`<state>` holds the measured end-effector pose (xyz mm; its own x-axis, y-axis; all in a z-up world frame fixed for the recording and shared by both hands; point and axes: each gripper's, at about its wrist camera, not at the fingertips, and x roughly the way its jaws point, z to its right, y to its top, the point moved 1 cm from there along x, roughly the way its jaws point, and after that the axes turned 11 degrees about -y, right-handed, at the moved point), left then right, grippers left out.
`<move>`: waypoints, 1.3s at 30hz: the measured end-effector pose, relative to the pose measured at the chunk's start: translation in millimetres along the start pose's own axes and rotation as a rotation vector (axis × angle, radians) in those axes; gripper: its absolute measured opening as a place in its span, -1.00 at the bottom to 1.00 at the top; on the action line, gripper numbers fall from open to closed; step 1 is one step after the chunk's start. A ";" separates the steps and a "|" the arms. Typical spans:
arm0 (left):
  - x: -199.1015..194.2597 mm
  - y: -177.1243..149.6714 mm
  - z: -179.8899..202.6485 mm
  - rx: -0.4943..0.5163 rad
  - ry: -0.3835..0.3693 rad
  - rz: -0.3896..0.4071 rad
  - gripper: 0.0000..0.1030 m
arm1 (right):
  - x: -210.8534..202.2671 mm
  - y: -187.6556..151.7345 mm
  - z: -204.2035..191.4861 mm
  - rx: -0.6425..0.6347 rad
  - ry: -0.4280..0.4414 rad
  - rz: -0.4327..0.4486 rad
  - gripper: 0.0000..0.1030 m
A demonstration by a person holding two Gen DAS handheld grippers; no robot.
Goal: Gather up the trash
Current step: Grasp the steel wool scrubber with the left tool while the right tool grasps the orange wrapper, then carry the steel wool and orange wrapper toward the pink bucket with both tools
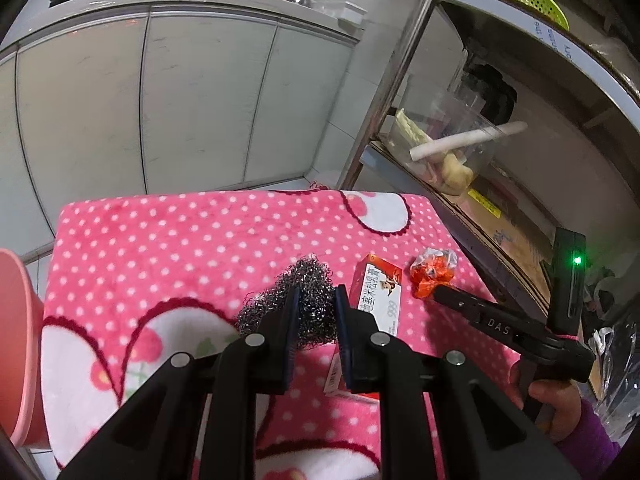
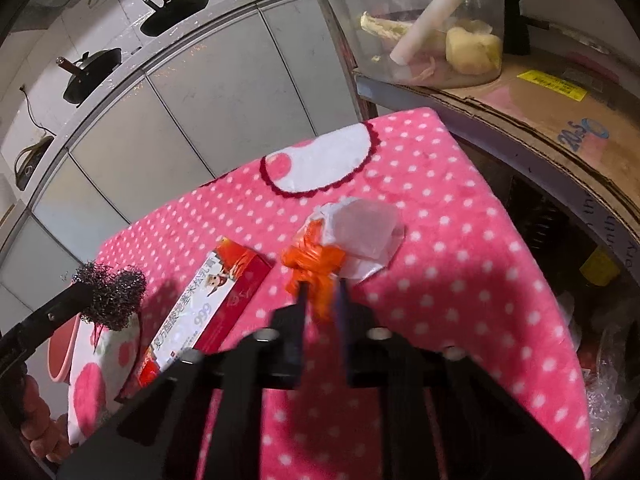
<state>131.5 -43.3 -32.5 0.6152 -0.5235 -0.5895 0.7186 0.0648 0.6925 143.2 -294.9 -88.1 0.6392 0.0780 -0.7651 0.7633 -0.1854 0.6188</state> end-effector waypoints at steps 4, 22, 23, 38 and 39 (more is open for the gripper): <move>-8.9 -3.0 0.1 -0.005 0.000 0.009 -0.68 | -14.0 -4.9 -2.9 -0.009 0.017 0.017 -0.83; -82.7 -15.2 12.0 -0.003 -0.017 0.103 -0.68 | -102.7 -33.6 -41.9 -0.051 0.135 0.104 -0.83; -86.3 -15.9 12.8 -0.001 -0.015 0.107 -0.68 | -105.3 -34.2 -45.0 -0.059 0.136 0.108 -0.83; -133.0 -26.6 15.6 -0.014 0.029 0.156 -0.68 | -133.3 -47.8 -86.0 -0.145 0.172 0.123 -0.83; -135.3 -26.6 15.0 -0.016 0.031 0.159 -0.68 | -134.2 -48.5 -89.0 -0.152 0.175 0.124 -0.83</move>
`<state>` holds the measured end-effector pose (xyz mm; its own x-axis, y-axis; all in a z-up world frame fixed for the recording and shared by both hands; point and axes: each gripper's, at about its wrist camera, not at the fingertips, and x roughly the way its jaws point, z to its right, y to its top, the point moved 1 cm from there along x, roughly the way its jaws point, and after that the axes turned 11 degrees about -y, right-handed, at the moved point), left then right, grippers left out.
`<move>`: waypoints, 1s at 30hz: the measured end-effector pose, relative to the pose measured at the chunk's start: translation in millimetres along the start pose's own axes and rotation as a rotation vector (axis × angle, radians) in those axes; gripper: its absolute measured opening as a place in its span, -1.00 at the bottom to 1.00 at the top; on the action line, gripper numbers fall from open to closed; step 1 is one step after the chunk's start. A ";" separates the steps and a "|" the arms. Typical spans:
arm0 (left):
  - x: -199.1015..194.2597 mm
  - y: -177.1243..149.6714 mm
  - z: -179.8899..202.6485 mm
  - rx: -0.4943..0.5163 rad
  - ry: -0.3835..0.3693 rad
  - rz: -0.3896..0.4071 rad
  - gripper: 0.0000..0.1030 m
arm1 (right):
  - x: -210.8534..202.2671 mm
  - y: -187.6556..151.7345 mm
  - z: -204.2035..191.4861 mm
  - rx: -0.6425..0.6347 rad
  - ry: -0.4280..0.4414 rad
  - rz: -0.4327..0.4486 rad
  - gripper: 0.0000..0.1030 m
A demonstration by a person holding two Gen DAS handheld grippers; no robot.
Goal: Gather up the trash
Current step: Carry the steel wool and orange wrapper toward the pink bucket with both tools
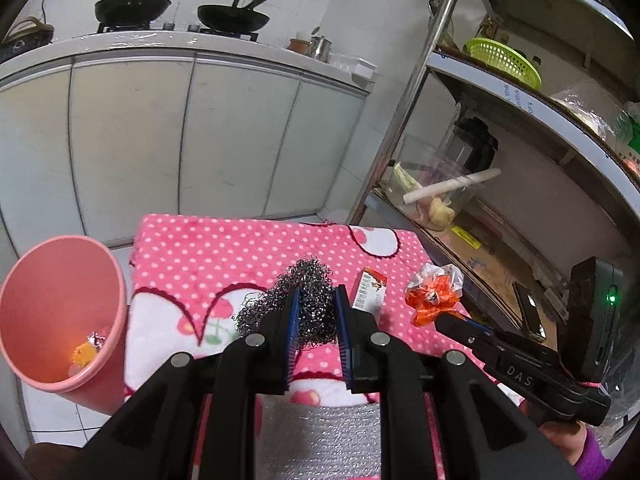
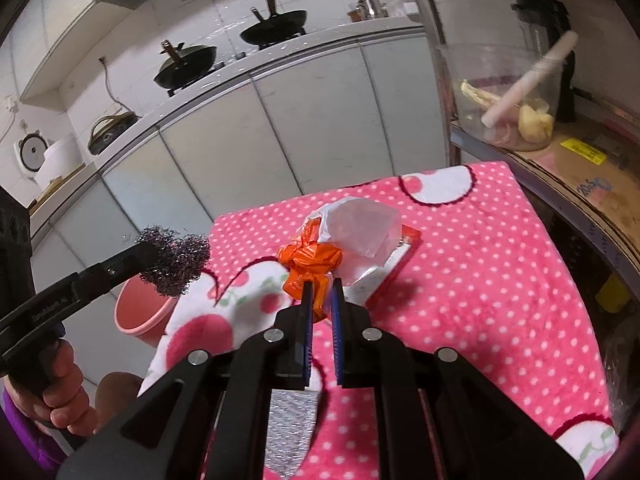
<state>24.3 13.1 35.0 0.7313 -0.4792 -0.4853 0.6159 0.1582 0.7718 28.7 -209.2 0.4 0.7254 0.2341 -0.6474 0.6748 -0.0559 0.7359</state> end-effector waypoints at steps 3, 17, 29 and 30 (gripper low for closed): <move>-9.9 0.1 -3.7 -0.004 0.013 0.014 -0.68 | -1.0 -0.6 -12.7 -0.030 0.009 -0.002 -0.83; -50.0 -5.0 -46.6 -0.060 0.132 0.063 -0.68 | 9.0 0.6 -84.3 -0.169 0.077 -0.033 -0.83; -81.4 -5.7 -91.9 -0.111 0.238 0.116 -0.68 | 23.1 8.0 -150.4 -0.291 0.124 -0.040 -0.83; -84.6 -6.0 -97.4 -0.117 0.250 0.122 -0.68 | 24.8 8.4 -155.9 -0.301 0.128 -0.042 -0.83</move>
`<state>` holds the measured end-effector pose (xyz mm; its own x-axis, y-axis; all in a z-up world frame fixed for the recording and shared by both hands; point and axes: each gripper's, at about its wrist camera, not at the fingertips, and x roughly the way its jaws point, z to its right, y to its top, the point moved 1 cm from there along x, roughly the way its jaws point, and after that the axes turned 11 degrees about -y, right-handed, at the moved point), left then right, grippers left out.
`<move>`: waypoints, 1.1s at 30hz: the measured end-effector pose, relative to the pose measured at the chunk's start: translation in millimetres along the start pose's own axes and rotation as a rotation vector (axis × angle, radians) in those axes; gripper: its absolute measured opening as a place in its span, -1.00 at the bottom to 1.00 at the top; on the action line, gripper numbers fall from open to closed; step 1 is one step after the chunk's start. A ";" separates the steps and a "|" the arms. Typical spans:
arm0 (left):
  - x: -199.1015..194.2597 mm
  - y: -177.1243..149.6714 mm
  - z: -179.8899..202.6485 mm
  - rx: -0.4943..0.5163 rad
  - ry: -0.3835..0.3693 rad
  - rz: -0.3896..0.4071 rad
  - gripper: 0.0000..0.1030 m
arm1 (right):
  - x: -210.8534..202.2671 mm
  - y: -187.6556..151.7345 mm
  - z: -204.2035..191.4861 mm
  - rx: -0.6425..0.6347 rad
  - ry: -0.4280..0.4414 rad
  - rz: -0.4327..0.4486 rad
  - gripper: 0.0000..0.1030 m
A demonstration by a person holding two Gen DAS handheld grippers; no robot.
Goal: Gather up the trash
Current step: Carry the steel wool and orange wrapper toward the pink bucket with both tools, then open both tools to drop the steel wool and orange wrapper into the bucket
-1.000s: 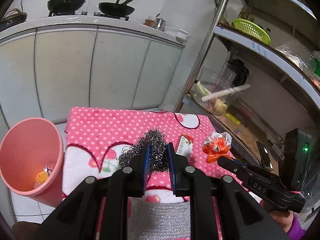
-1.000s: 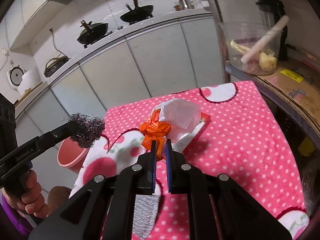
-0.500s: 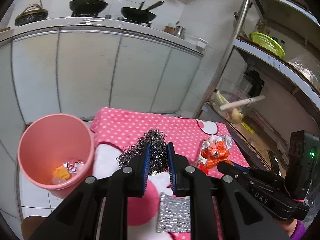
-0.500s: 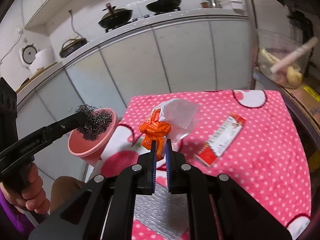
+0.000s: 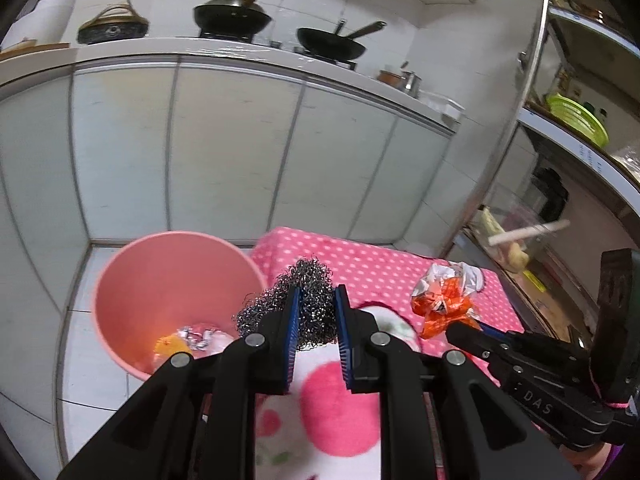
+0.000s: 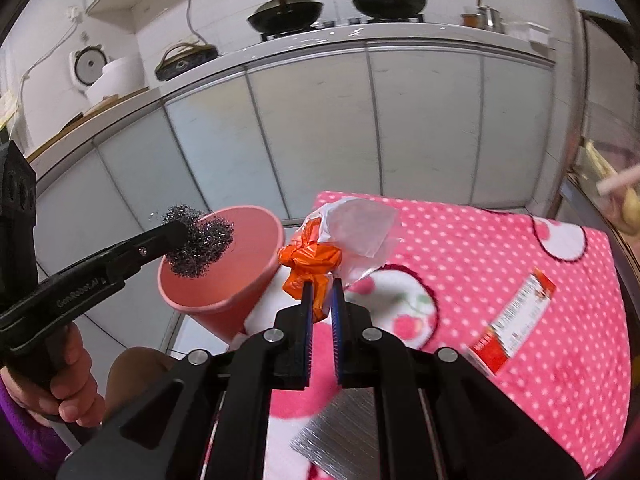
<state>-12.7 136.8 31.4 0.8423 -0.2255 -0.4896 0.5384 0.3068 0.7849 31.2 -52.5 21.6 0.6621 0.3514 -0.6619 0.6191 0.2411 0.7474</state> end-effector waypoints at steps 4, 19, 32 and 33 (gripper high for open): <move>-3.3 2.5 -18.2 -0.022 0.028 0.012 -0.68 | 10.5 6.7 -20.5 -0.033 0.018 -0.009 -0.83; -10.4 1.0 -69.2 -0.062 0.144 0.029 -0.68 | 45.2 26.3 -88.5 -0.146 0.078 -0.028 -0.83; 18.8 -5.0 -130.1 -0.149 0.203 -0.033 -0.67 | 111.1 26.2 -124.6 -0.201 0.102 -0.140 -0.83; 22.3 -6.1 -135.6 -0.161 0.198 -0.043 -0.67 | 116.3 25.7 -126.1 -0.204 0.101 -0.150 -0.83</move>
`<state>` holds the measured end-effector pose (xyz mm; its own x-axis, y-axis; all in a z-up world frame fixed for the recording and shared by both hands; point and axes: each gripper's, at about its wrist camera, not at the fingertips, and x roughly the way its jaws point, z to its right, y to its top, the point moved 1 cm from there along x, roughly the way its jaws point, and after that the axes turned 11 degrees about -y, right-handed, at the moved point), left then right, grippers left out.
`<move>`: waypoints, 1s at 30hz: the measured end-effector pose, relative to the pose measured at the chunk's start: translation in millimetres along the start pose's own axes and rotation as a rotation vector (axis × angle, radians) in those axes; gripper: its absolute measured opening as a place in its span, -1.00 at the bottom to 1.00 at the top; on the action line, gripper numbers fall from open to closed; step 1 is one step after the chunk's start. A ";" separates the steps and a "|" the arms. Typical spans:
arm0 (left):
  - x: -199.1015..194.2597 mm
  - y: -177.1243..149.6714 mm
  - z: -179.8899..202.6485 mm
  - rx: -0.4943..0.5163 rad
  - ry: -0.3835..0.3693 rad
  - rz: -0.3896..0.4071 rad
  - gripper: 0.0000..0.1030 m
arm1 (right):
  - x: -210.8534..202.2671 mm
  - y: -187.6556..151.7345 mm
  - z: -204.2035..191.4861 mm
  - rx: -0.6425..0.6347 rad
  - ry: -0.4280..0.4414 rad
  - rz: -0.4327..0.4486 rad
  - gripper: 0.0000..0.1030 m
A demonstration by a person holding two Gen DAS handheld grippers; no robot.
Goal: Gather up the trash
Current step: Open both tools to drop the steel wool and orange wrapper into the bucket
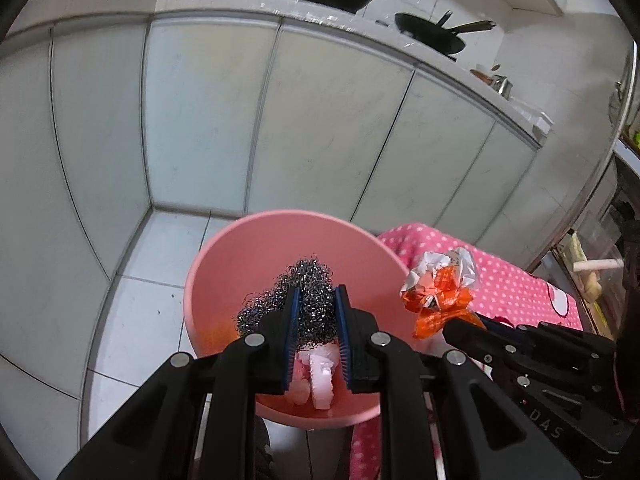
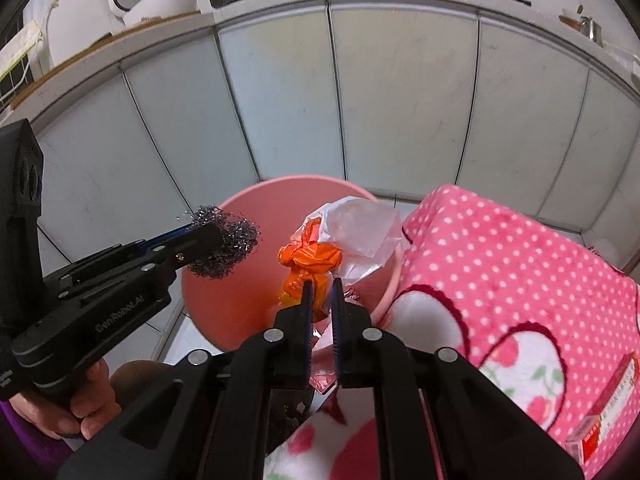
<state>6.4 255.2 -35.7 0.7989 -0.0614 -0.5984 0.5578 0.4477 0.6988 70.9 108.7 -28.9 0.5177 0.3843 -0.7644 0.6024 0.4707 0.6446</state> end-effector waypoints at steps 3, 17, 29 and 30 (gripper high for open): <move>11.5 -1.8 -11.4 -0.026 -0.007 -0.029 -0.67 | 16.0 0.0 -3.3 -0.012 -0.005 -0.027 -0.83; 36.0 -8.1 -35.8 -0.102 0.024 -0.085 -0.18 | 50.7 5.3 -17.2 -0.026 0.049 -0.099 -0.51; 20.2 -4.4 -26.4 -0.096 -0.001 -0.057 -0.18 | 27.9 -0.7 -2.3 -0.012 0.058 -0.048 -0.46; 17.9 -4.4 -24.0 -0.092 -0.005 -0.055 -0.18 | 23.4 -1.6 0.9 -0.007 0.056 -0.041 -0.46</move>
<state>12.8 273.5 -58.9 0.7691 -0.0928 -0.6324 0.5780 0.5232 0.6262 82.5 116.2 -47.7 0.4573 0.4082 -0.7901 0.6182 0.4928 0.6124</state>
